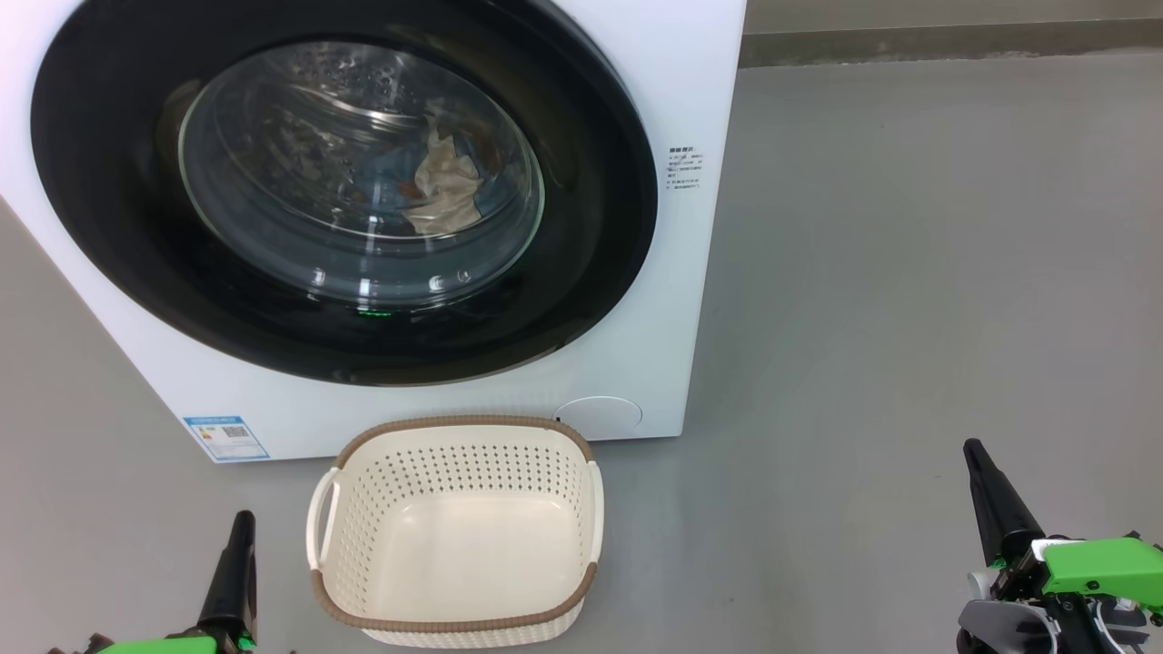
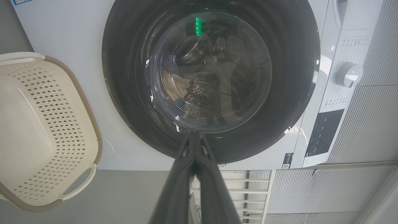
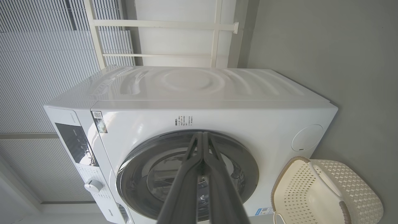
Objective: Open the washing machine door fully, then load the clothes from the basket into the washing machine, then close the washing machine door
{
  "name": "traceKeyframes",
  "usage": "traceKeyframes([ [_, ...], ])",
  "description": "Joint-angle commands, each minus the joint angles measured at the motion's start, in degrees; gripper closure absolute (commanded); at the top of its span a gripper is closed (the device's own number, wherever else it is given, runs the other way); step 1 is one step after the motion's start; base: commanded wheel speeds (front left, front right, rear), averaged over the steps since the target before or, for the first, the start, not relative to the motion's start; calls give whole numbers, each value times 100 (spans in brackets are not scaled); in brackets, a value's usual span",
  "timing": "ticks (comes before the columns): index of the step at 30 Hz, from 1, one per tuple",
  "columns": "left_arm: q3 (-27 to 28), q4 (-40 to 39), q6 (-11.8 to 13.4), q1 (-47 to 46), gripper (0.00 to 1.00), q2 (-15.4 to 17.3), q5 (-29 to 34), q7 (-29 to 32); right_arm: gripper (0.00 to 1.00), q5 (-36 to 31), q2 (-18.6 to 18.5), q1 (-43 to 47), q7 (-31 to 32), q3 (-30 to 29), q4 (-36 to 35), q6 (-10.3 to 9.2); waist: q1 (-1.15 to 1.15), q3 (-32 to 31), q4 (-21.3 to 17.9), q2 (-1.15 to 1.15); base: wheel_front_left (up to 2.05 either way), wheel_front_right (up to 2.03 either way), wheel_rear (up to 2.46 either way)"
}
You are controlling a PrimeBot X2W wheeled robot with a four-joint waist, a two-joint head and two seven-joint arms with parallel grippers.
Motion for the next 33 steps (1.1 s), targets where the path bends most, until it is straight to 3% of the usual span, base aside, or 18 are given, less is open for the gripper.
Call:
traceKeyframes([
  [1, 152, -180, 3, -243, 100, 54, -46, 35, 100, 23, -48, -249, 28, 103, -170, 1, 0, 0, 0, 0, 0, 0, 0],
  [33, 151, -180, 3, -243, 100, 54, -46, 35, 100, 21, -46, -249, 29, 101, -170, 1, 0, 0, 0, 0, 0, 0, 0],
])
